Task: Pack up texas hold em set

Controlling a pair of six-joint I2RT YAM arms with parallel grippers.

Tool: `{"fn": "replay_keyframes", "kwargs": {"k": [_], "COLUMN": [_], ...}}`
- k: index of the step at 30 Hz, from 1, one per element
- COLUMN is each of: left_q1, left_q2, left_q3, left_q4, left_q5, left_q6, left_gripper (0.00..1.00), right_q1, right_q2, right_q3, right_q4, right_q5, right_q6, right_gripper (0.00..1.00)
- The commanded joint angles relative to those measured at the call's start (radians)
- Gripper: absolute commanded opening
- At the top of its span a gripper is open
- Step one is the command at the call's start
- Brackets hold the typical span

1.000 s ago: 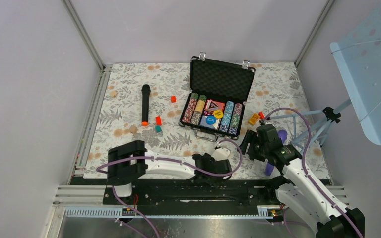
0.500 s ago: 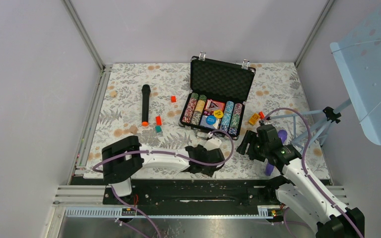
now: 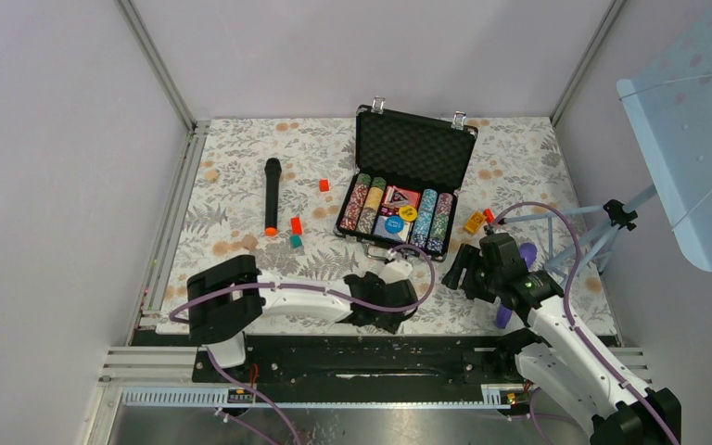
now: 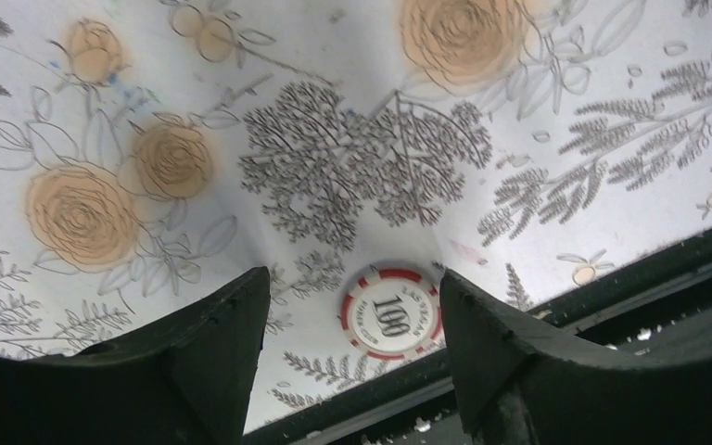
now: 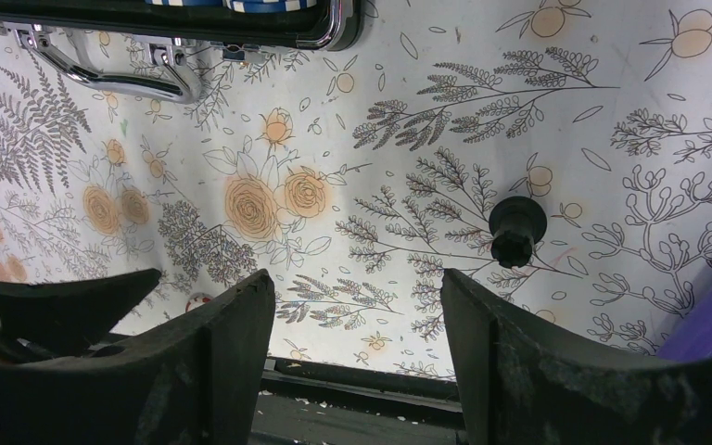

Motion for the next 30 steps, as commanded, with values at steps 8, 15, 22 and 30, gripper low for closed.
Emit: {"fn": "replay_keyframes", "kwargs": {"k": [8, 15, 22, 30], "left_q1": [-0.094, -0.078, -0.058, -0.058], "left_q2": [0.052, 0.07, 0.082, 0.091], "left_q3": [0.01, 0.016, 0.015, 0.007], "left_q4": [-0.082, -0.082, -0.089, -0.093], "left_q5": [0.06, 0.037, 0.036, 0.037], "left_q6": [-0.097, -0.079, -0.045, -0.042], "left_gripper": [0.66, 0.58, 0.54, 0.43], "right_q1": [-0.005, -0.005, -0.005, -0.005], "right_q2": [0.0, 0.002, -0.003, 0.003], "right_q3": [-0.009, -0.004, -0.001, -0.001], "right_q4": [0.026, 0.031, 0.031, 0.031], "right_q5": [-0.011, -0.021, -0.024, -0.022], "right_q6": [-0.014, -0.014, -0.017, -0.021], "right_gripper": [0.73, 0.73, 0.73, 0.73]}}
